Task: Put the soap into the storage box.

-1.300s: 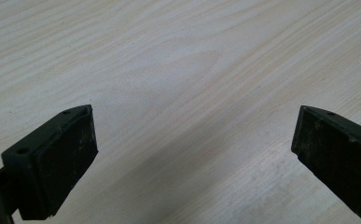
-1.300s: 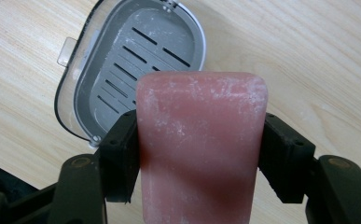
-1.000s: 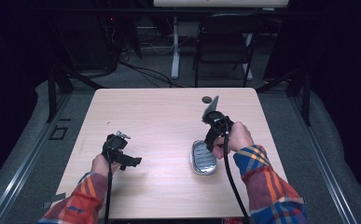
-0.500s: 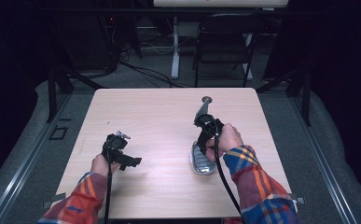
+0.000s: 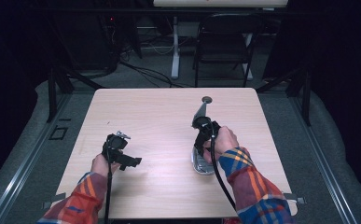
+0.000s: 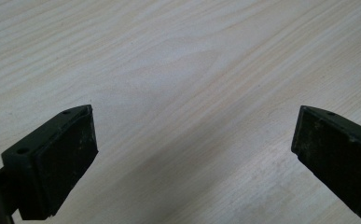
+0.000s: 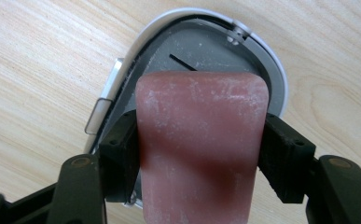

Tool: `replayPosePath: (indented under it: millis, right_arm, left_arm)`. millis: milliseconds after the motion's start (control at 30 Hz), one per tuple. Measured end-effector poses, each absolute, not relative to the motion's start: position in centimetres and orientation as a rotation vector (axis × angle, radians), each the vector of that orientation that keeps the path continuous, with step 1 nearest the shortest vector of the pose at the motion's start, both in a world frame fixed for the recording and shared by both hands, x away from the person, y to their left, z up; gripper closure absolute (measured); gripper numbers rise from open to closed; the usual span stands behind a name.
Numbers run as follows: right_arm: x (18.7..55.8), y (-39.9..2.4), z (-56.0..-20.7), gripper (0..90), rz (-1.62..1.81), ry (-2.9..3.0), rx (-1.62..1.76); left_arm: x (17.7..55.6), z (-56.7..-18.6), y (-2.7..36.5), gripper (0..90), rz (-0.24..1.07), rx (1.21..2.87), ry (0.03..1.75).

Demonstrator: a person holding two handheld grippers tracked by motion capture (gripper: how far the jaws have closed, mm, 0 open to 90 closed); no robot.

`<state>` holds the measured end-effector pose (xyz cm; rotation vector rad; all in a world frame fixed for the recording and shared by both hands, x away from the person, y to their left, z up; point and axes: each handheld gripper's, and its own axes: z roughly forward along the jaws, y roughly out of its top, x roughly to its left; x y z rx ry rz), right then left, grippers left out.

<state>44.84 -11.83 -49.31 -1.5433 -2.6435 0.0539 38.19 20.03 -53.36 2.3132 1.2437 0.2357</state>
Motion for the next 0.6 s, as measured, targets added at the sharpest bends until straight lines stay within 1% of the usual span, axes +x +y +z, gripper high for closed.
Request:
replayPosePath:
  millis: [267,333,367,467,500,533,567,600]
  right_arm:
    - [44.9,-12.4,-49.0,36.2,0.022,-2.628,-1.564]
    - [44.5,-12.5,-49.0,34.9,-0.069,-2.605,-1.608]
    - [44.6,-12.6,-48.6,35.6,-0.014,-2.624,-1.561]
    - [44.3,-12.9,-48.6,38.7,-0.075,-2.602,-1.578]
    - [44.5,-13.2,-48.1,38.6,-0.007,-2.632,-1.510]
    - [44.2,-13.2,-48.4,38.6,-0.088,-2.609,-1.574]
    - [44.2,-13.4,-47.9,38.3,-0.079,-2.628,-1.549]
    - [44.0,-13.5,-47.9,35.4,-0.133,-2.621,-1.574]
  left_arm:
    - [38.2,-53.4,20.0,0.1,0.236,2.315,1.243]
    - [38.2,-53.4,20.0,0.1,0.234,2.316,1.244]
    - [38.2,-53.4,20.0,0.1,0.233,2.315,1.244]
    - [38.2,-53.4,20.0,0.1,0.232,2.316,1.245]
    - [38.2,-53.4,20.0,0.1,0.233,2.316,1.243]
    - [38.2,-53.4,20.0,0.1,0.231,2.317,1.245]
    - [38.2,-53.4,20.0,0.1,0.230,2.316,1.245]
    - [38.2,-53.4,20.0,0.1,0.232,2.319,1.241]
